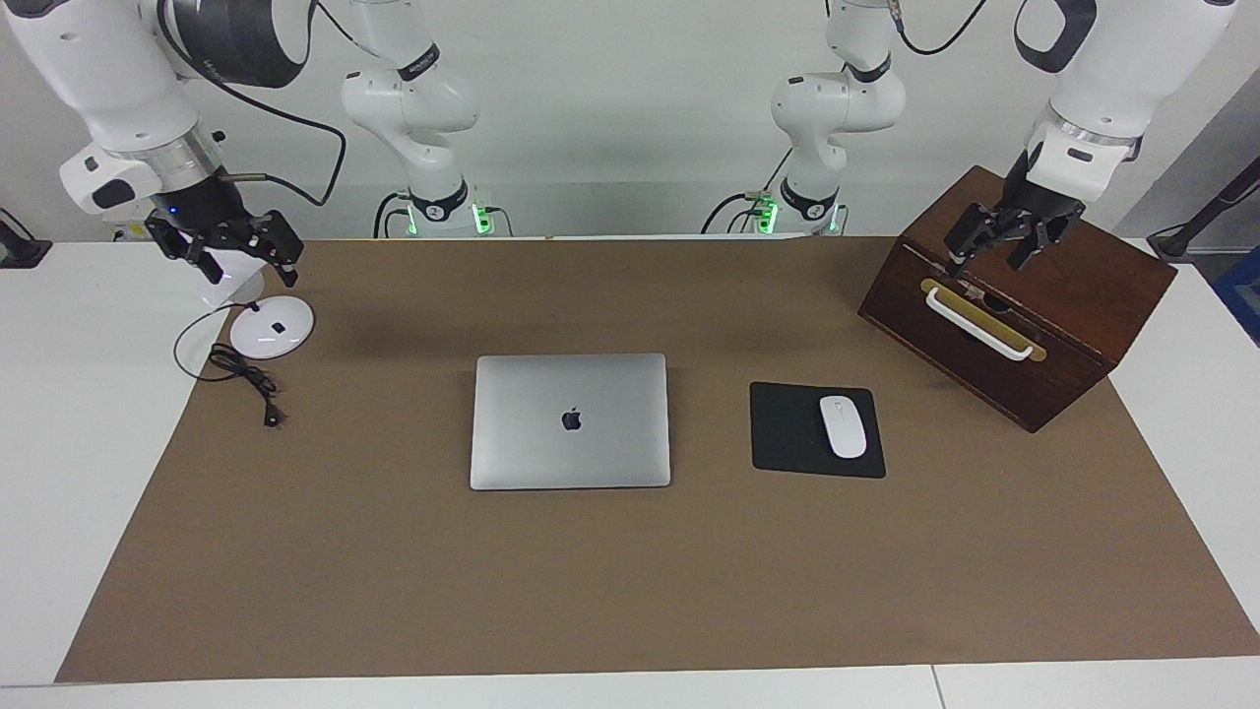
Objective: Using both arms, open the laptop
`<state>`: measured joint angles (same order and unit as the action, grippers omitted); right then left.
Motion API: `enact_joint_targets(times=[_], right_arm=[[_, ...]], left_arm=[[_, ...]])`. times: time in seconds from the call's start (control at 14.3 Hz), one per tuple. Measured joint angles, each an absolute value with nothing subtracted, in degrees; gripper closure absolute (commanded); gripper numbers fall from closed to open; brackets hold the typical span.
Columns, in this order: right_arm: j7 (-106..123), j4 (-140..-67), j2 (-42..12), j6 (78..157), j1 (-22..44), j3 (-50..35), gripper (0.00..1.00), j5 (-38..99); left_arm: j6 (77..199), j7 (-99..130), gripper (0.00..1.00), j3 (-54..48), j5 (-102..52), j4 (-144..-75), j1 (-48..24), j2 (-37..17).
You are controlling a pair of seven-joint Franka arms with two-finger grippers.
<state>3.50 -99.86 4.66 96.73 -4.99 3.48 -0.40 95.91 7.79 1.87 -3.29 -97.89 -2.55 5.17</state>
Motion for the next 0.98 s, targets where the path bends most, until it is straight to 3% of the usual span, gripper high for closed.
enact_joint_targets(times=[0.14,0.21,0.28,0.35,0.98], right_arm=[[3.5,-100.0,4.7,98.0,-5.1,3.5,0.00,-0.4],[3.5,-100.1,4.7,98.5,-5.0,3.4,0.00,-0.4],[3.5,-100.4,4.7,99.0,-4.9,3.3,0.00,-0.4],[3.5,-100.6,4.7,99.2,-4.8,3.0,0.00,-0.4],[3.6,-100.6,4.7,99.3,-5.1,3.2,0.00,-0.4]], left_arm=[[95.9,7.9,0.00,1.9,-3.3,-97.9,-2.5,5.2],[95.9,8.0,0.25,1.8,-3.3,-97.9,-2.5,5.2],[95.9,8.4,0.75,1.8,-3.4,-97.9,-2.6,5.2],[95.9,9.2,1.00,1.7,-3.4,-98.0,-2.6,5.2],[98.3,11.6,1.00,1.8,-8.7,-98.7,-2.5,5.2]])
